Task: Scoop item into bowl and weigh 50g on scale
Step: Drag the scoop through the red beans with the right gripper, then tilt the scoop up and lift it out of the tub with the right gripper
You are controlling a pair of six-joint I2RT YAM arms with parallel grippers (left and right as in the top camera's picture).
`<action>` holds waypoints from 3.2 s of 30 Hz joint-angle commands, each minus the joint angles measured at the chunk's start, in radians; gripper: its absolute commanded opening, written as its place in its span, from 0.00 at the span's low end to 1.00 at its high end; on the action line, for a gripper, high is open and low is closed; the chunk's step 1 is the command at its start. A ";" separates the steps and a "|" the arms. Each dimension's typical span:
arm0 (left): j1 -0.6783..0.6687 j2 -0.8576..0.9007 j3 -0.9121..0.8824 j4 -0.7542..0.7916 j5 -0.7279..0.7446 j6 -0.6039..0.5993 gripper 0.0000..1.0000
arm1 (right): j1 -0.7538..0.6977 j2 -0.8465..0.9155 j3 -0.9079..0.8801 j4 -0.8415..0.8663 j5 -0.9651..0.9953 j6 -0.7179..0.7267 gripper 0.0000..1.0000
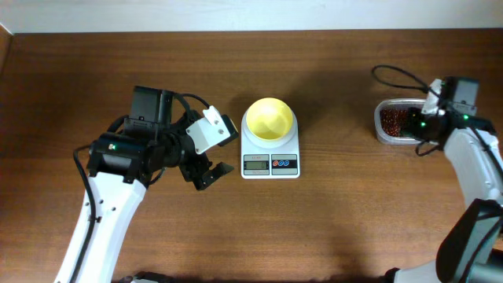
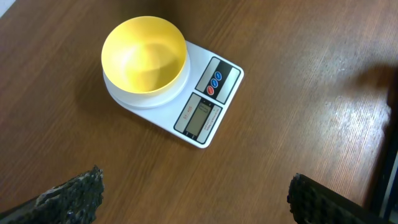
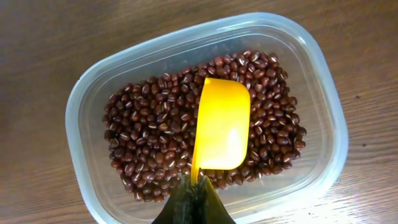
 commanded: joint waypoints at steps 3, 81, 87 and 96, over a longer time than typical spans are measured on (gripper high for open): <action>-0.002 0.002 -0.009 0.001 0.018 -0.013 0.99 | -0.109 0.018 0.000 -0.035 -0.242 0.080 0.04; -0.002 0.002 -0.009 0.001 0.018 -0.012 0.99 | -0.401 0.118 0.017 -0.112 -0.759 0.100 0.04; -0.002 0.002 -0.009 0.001 0.018 -0.012 0.99 | -0.401 0.109 0.018 -0.119 -0.759 0.092 0.04; -0.002 0.002 -0.009 0.001 0.018 -0.013 0.99 | -0.402 0.109 0.019 -0.111 -0.797 -0.027 0.04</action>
